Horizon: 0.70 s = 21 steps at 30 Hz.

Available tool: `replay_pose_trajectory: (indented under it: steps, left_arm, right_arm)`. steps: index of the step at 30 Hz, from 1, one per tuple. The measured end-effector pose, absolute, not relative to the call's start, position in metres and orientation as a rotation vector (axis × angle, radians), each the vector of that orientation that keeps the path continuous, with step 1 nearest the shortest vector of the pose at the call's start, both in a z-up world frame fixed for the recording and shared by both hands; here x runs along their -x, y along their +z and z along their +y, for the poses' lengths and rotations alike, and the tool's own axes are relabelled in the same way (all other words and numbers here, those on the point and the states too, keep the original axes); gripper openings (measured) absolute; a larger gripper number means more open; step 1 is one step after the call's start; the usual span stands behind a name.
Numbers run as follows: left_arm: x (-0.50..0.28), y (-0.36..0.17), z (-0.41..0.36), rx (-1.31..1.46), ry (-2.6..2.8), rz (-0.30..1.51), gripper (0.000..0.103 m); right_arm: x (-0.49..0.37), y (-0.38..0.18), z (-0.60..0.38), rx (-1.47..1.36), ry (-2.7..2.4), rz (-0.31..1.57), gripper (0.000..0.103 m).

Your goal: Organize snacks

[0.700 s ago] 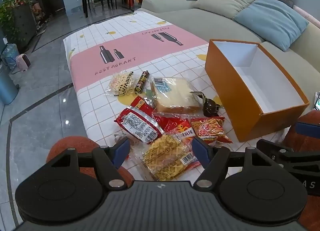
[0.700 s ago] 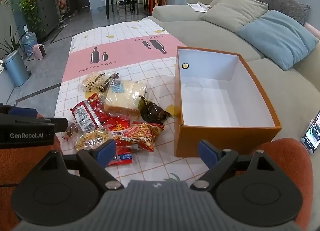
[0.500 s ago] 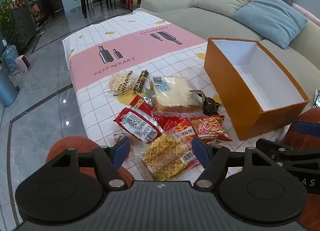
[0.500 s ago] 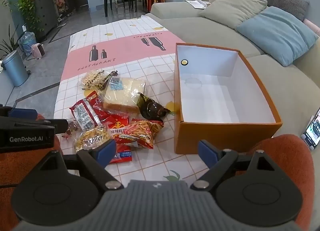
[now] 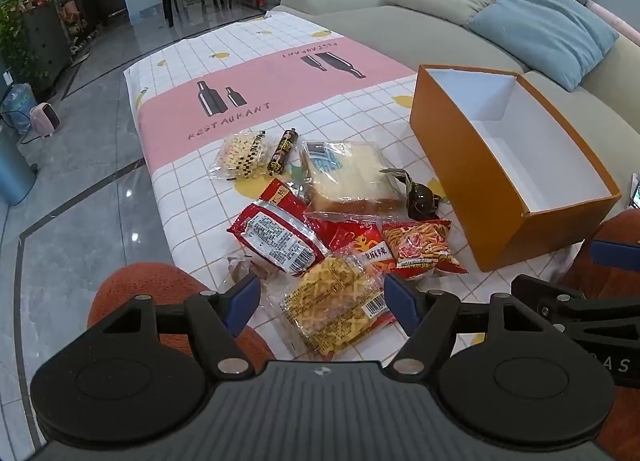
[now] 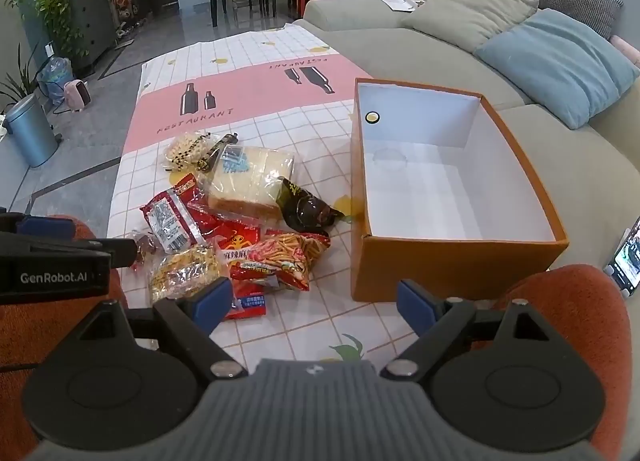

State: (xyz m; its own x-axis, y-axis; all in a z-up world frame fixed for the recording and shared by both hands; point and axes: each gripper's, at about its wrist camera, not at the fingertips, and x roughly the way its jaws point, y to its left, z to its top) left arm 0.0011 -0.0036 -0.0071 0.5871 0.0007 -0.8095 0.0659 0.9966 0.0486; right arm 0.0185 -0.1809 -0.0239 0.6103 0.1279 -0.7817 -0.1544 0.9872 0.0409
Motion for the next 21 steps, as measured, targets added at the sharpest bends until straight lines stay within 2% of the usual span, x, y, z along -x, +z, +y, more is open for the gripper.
replay_pose_trajectory:
  steps: [21]
  left_arm:
    - [-0.0001,-0.0112,-0.0028,-0.069,-0.038,0.964,0.083]
  right_arm:
    - [-0.0217,-0.0241,-0.1828,0.019,0.171,0.923,0.087]
